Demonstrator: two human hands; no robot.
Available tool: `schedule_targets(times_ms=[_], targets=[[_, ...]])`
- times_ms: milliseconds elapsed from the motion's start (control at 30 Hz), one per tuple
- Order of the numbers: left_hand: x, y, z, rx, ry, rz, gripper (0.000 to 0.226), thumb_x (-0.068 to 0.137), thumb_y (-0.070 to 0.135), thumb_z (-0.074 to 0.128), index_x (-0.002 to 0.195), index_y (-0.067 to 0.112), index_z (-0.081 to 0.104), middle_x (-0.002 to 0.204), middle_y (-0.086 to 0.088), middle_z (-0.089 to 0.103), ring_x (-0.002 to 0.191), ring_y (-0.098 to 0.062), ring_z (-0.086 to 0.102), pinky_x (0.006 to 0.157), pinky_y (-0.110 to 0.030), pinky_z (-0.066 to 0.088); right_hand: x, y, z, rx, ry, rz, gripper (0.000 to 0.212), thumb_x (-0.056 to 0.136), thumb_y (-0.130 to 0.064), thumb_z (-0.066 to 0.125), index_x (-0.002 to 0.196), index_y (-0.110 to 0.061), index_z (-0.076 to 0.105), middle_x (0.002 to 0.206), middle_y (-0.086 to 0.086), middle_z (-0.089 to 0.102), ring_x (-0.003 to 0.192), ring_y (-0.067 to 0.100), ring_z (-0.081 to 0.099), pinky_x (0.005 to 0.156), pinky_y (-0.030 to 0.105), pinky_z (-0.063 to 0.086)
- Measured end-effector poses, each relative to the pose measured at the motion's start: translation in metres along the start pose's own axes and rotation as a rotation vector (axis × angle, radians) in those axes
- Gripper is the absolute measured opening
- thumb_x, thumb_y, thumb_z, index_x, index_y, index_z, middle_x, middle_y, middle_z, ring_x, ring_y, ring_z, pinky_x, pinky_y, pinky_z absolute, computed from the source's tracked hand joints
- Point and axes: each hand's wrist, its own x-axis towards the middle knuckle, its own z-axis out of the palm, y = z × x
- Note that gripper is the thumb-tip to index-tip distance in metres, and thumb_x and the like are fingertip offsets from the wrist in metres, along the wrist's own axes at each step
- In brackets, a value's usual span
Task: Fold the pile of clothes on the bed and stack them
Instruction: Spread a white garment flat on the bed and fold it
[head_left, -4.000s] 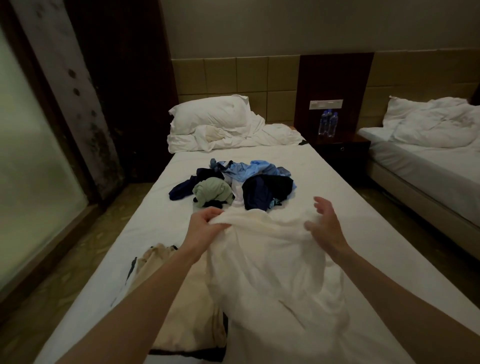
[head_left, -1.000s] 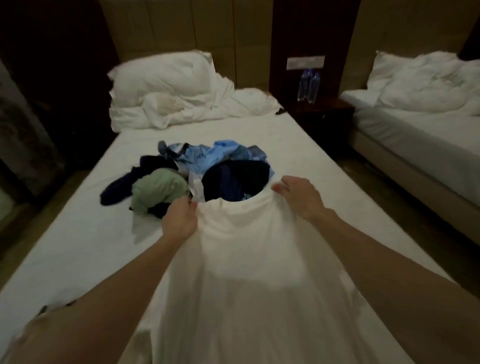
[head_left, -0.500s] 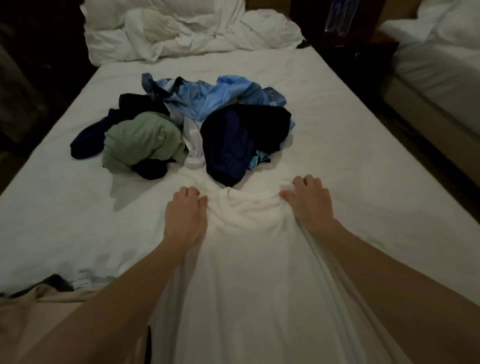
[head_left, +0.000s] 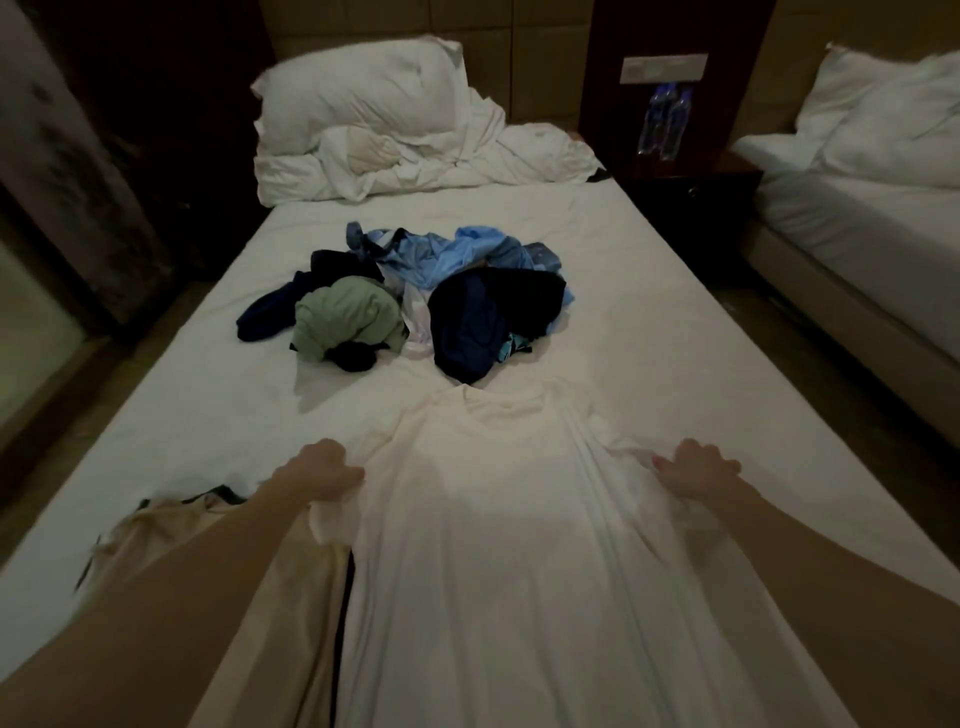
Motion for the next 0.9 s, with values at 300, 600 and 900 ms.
schedule_targets(times_ms=[300, 600, 900], targets=[[-0.025, 0.067, -0.02, 0.094, 0.43, 0.161, 0.014, 0.09, 0.027, 0.062, 0.094, 0.014, 0.061, 0.087, -0.001, 0.066, 0.079, -0.022, 0.061, 0.068, -0.03, 0.046, -0.029, -0.002, -0.019, 0.454, 0.108, -0.184, 0.037, 0.088, -0.033, 0.069, 0.109, -0.002, 0.07, 0.115, 0.017, 0.069, 0.109, 0.034, 0.061, 0.086, 0.032, 0.044], [-0.006, 0.082, -0.006, 0.382, 0.321, 0.152, 0.049, 0.098, 0.059, 0.039, 0.108, 0.015, 0.058, 0.105, -0.004, 0.06, 0.095, -0.024, 0.06, 0.079, -0.034, 0.046, -0.045, -0.046, -0.033, 0.649, 0.141, -0.304, 0.065, 0.1, -0.052, 0.043, 0.144, -0.003, 0.044, 0.145, 0.021, 0.048, 0.134, 0.036, 0.044, 0.108, 0.039, 0.034], [-0.013, 0.005, 0.001, 0.144, -0.226, 0.39, 0.131, 0.06, 0.046, 0.092, 0.155, 0.036, 0.001, 0.137, -0.001, 0.033, 0.124, -0.024, 0.045, 0.1, -0.033, 0.047, -0.09, -0.132, 0.081, 0.116, -0.317, -0.485, 0.088, 0.095, -0.071, 0.019, 0.155, -0.008, 0.02, 0.164, 0.017, 0.01, 0.151, 0.031, 0.008, 0.12, 0.049, 0.009]])
